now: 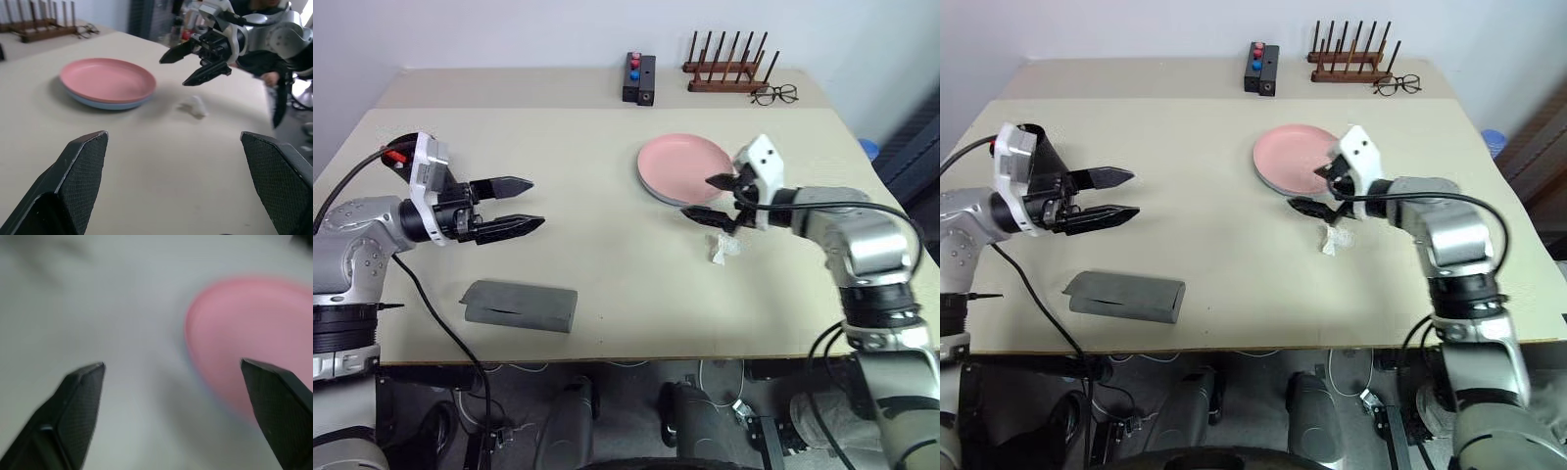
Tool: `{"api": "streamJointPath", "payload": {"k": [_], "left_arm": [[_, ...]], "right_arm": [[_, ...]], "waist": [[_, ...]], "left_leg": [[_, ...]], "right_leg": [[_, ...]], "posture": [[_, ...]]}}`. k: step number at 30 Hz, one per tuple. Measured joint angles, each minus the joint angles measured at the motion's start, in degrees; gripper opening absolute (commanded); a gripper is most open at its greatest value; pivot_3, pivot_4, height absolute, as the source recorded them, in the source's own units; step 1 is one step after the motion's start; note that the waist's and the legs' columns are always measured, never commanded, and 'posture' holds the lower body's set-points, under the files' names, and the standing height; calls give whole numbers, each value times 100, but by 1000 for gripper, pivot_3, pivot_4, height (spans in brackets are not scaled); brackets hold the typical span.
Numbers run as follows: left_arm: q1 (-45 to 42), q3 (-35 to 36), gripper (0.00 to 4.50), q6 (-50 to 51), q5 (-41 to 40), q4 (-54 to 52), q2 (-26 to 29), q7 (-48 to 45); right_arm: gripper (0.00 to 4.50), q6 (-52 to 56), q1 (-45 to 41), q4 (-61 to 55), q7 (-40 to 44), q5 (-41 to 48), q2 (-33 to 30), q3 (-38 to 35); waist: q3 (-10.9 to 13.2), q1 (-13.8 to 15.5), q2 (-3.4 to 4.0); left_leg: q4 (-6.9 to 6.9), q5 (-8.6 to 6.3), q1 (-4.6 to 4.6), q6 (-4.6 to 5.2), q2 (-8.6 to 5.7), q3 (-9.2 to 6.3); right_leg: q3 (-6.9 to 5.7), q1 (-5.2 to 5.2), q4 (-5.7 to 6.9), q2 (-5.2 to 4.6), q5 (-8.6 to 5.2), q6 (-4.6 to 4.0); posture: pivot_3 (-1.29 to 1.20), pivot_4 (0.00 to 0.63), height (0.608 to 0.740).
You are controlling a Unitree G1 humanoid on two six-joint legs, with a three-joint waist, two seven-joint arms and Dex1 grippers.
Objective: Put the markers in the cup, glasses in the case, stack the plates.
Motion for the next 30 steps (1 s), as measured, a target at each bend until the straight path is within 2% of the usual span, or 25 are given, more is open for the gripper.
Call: {"api": "streamJointPath", "payload": {"k": [3,6,14,17,24,30], "left_arm": [[4,-36,4500,10,1,-31,-4,-18],[-40,-136,4500,-12,29,39,-33,-18],[-233,-176,4500,-366,217,323,-109,-28],[-240,-176,4500,-385,233,379,-108,-53],[-255,-175,4500,-427,234,388,-107,-88],[-281,-95,4500,-477,230,389,-223,256]], "right_arm": [[4476,458,423,-493,127,141,-510,84],[4476,419,767,-557,97,24,-698,339],[4476,-244,930,6,-399,-526,-565,703],[3683,-349,955,343,-465,-552,-441,719],[43,-425,929,410,-390,-541,-424,719],[43,-257,509,288,-310,-50,-182,335]], "waist": [[-1,-2,0],[-1,-11,0],[0,-6,0],[0,-1,0],[0,-4,0],[0,-10,1]], "left_leg": [[-1,0,0,0,1,0],[-1,0,0,0,1,1],[0,0,-3,0,0,3],[1,0,-4,1,0,3],[2,0,-4,0,0,3],[1,0,-3,0,0,2]], "right_leg": [[0,0,-2,-1,-8,-14],[1,-2,-2,-1,-8,-14],[1,-5,-3,-1,-6,-11],[1,-5,-2,-1,3,4],[1,-5,-2,-1,3,4],[1,-5,-2,-1,4,6]], "posture": [[0,150,740],[0,150,740],[0,150,740],[0,150,740],[0,150,740],[0,150,740]]}}
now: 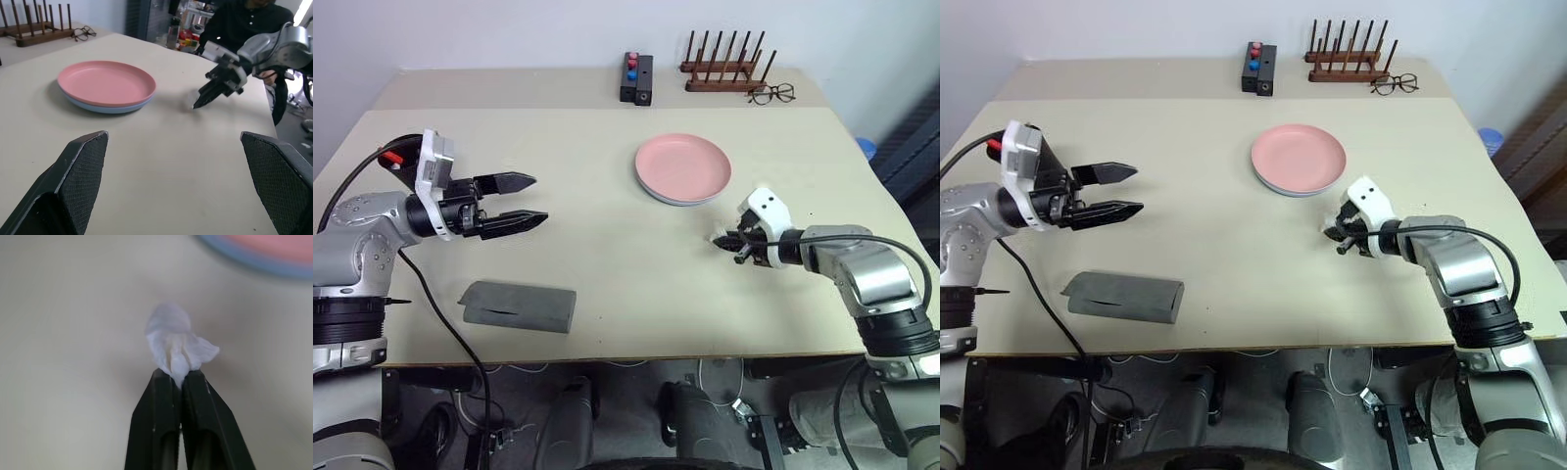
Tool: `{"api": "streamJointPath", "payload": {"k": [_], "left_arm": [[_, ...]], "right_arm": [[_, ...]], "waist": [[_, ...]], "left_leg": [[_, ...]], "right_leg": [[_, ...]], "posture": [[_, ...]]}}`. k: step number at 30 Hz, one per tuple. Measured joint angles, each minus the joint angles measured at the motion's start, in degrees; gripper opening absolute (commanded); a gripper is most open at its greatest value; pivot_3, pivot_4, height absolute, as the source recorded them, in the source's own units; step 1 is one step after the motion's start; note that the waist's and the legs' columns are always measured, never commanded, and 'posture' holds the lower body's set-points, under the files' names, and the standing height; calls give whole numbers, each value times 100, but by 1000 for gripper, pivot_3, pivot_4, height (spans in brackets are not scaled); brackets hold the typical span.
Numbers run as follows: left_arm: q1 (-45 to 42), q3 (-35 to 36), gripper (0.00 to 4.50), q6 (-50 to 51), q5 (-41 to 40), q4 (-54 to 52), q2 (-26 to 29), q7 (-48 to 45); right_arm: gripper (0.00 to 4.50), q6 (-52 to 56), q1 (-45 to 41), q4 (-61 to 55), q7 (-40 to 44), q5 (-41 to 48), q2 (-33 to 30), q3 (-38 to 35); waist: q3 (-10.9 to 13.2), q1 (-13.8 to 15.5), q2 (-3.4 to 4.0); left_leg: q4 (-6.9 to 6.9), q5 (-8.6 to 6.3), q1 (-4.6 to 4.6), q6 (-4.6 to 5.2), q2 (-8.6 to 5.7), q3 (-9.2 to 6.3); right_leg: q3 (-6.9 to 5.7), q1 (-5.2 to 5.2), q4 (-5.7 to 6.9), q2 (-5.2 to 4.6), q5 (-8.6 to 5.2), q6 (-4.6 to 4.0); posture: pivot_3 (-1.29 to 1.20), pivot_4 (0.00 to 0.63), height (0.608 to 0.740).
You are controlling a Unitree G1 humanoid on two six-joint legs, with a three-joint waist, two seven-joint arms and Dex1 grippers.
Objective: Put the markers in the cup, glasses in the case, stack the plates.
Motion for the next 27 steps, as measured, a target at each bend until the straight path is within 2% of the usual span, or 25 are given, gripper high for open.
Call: {"api": "streamJointPath", "payload": {"k": [4,10,13,20,27], "left_arm": [[-142,89,4500,-310,108,59,-325,575],[-144,100,4500,-515,313,90,-672,1293],[-88,89,4500,-510,364,-12,-745,1534],[241,157,4500,-464,352,-400,-740,1783],[319,178,4500,-468,317,-417,-617,1597]], "right_arm": [[43,-436,-820,254,-321,-39,315,-173],[43,-1684,-1589,2275,-972,-1011,1023,349],[937,-2099,-1871,3190,-1066,-1219,1328,476],[4459,-2582,-2203,3985,-1122,-1316,1437,307],[4459,-2646,-2203,3851,-819,-1207,1334,56]], "waist": [[-2,0,-3],[-1,-6,-2],[1,-12,0],[1,-12,1],[2,-14,3]], "left_leg": [[0,0,2,0,-1,0],[-2,1,0,0,-2,1],[-5,2,-1,0,-2,1],[-12,3,2,-2,-2,0],[-14,3,2,-2,-2,0]], "right_leg": [[-1,1,1,1,1,2],[0,1,1,1,2,4],[0,-2,2,1,8,15],[1,-1,2,3,8,15],[2,-2,2,3,8,15]], "posture": [[0,150,740],[0,150,740],[0,150,740],[0,150,740],[0,150,740]]}}
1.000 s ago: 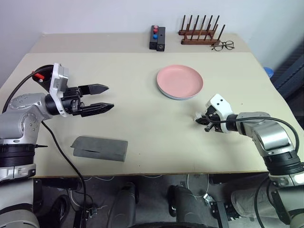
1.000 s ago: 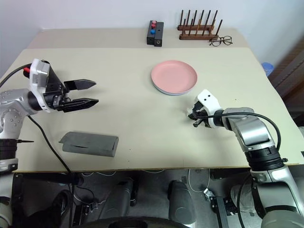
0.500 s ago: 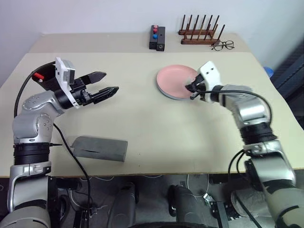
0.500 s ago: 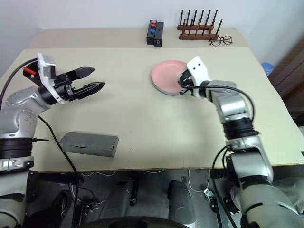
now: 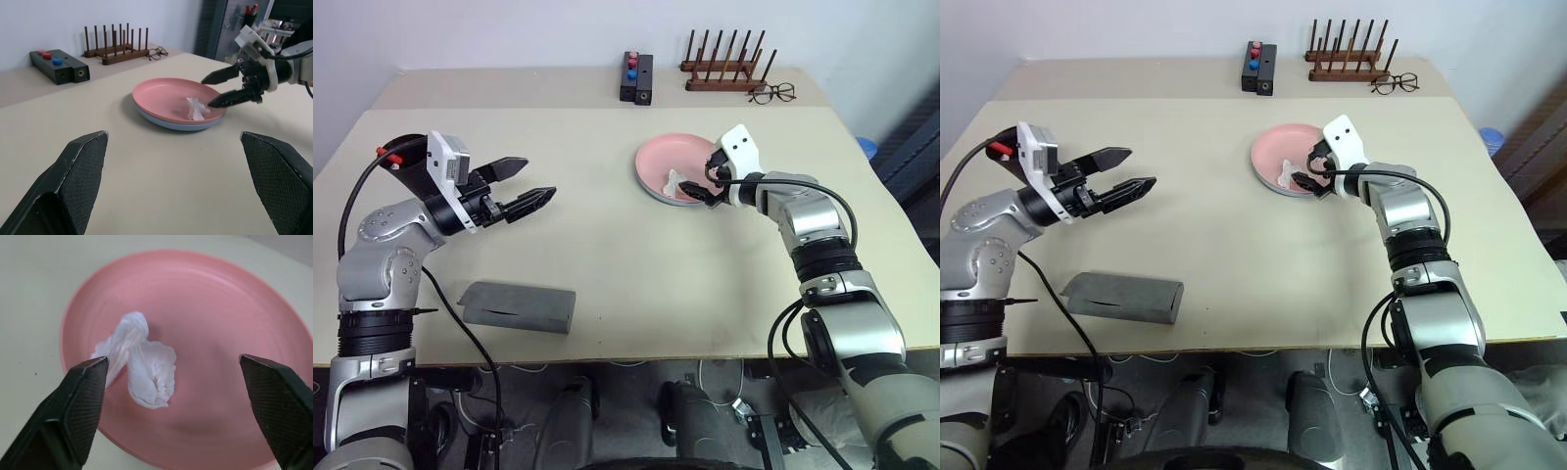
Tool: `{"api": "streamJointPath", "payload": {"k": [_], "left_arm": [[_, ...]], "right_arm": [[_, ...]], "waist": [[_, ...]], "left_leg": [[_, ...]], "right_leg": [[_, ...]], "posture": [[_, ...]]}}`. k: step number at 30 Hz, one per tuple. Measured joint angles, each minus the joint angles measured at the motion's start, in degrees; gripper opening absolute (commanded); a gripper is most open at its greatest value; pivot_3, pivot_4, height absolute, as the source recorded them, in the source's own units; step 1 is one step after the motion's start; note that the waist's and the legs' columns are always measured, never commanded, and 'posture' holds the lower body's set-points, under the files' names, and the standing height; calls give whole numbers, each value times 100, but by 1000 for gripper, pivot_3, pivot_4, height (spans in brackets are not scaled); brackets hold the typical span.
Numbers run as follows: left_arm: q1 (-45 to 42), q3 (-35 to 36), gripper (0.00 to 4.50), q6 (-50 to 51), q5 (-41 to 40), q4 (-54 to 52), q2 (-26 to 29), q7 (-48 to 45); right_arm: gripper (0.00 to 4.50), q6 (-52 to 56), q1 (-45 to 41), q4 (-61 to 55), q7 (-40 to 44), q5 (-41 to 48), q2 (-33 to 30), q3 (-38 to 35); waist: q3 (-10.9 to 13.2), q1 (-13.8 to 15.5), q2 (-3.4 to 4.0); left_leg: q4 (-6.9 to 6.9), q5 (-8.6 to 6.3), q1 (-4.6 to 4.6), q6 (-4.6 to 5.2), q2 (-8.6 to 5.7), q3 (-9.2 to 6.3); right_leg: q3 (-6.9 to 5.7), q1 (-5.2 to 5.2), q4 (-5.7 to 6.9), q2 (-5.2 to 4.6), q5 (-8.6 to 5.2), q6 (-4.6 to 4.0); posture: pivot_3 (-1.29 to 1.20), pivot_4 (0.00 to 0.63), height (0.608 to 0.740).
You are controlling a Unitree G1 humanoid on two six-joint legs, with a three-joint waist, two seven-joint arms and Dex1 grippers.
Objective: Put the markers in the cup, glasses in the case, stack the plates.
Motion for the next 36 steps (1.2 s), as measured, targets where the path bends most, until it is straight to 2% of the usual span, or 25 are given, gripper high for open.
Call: {"api": "streamJointPath", "payload": {"k": [5,13,16,22,36], "left_arm": [[19,36,4500,-4,-105,177,248,-457],[397,302,4500,445,-568,217,771,-1192],[516,321,4500,591,-710,126,932,-1451],[782,433,4500,684,-723,144,1344,-2022],[1062,391,4500,86,-573,207,922,-2230]], "right_arm": [[4459,543,303,-1287,521,638,-397,-497],[4459,892,2483,-4247,1408,1605,-1056,-818],[4459,755,2941,-4800,1650,1825,-1302,-1007],[4459,597,3570,-5090,1916,1992,-1727,-1363],[4459,514,3799,-5085,2286,2383,-2245,-1778]], "waist": [[0,7,0],[2,-2,3],[1,11,2],[0,32,4],[0,29,4]], "left_leg": [[-6,0,2,0,0,0],[-11,0,4,0,4,1],[-7,-1,6,-2,4,1],[-6,-2,5,-3,3,4],[-6,-2,3,-3,3,6]], "right_leg": [[-1,0,0,0,0,0],[0,-2,-5,-1,-2,-2],[0,1,-6,-2,-12,-22],[0,1,-14,-7,-14,-29],[2,0,-17,-9,-14,-30]], "posture": [[0,150,740],[0,150,740],[0,150,740],[0,150,740],[0,150,740]]}}
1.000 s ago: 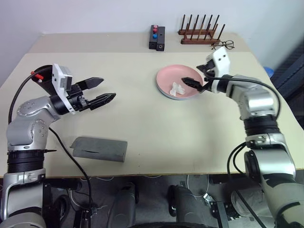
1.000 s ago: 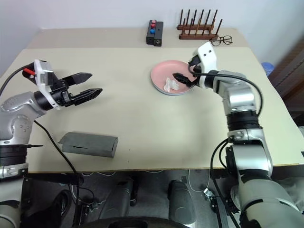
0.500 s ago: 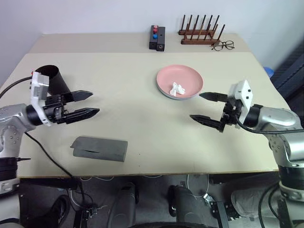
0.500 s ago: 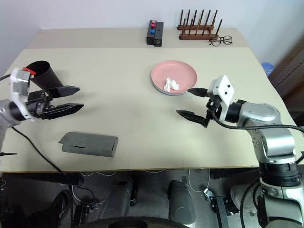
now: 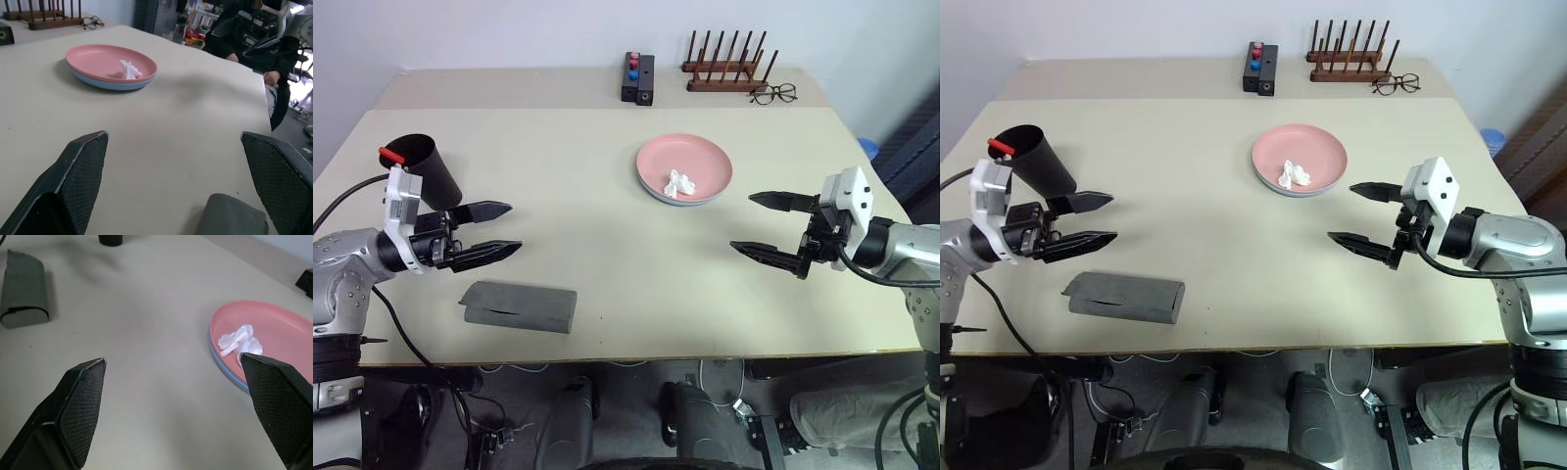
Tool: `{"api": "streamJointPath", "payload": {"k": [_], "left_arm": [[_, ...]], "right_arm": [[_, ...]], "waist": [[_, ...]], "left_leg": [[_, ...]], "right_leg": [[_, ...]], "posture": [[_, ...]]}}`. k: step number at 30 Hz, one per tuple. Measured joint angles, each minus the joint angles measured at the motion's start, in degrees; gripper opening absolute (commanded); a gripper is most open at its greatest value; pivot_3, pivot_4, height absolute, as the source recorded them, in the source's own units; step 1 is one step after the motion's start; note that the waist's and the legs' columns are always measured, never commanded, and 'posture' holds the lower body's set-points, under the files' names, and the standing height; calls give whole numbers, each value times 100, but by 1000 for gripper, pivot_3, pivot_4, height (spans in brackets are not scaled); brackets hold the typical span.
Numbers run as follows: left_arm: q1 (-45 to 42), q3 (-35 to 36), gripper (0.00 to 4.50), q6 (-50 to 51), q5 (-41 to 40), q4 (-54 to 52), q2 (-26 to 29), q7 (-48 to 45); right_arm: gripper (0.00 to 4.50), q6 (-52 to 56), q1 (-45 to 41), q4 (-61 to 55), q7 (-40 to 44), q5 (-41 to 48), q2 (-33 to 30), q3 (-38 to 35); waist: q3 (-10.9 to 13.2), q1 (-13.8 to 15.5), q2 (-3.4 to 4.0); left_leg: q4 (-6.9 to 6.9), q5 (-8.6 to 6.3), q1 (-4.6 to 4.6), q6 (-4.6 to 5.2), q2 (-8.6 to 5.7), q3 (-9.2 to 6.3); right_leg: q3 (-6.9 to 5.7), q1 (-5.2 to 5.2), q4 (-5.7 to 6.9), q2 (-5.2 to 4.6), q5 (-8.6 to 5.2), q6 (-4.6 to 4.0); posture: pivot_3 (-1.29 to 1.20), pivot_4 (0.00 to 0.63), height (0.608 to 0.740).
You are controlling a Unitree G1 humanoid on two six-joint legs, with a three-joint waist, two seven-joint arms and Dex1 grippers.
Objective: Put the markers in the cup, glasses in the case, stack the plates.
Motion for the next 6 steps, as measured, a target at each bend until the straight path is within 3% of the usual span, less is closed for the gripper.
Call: {"api": "streamJointPath", "payload": {"k": [6], "left_arm": [[849,207,4500,98,-148,-506,16,12]], "right_arm": [[4459,-55,332,148,519,121,-293,-66]], "waist": [[0,-4,0]], "left_leg": [[-2,0,0,0,1,1]], "right_leg": [[2,-2,-3,-2,0,-1]], "posture": [[0,150,740]]}}
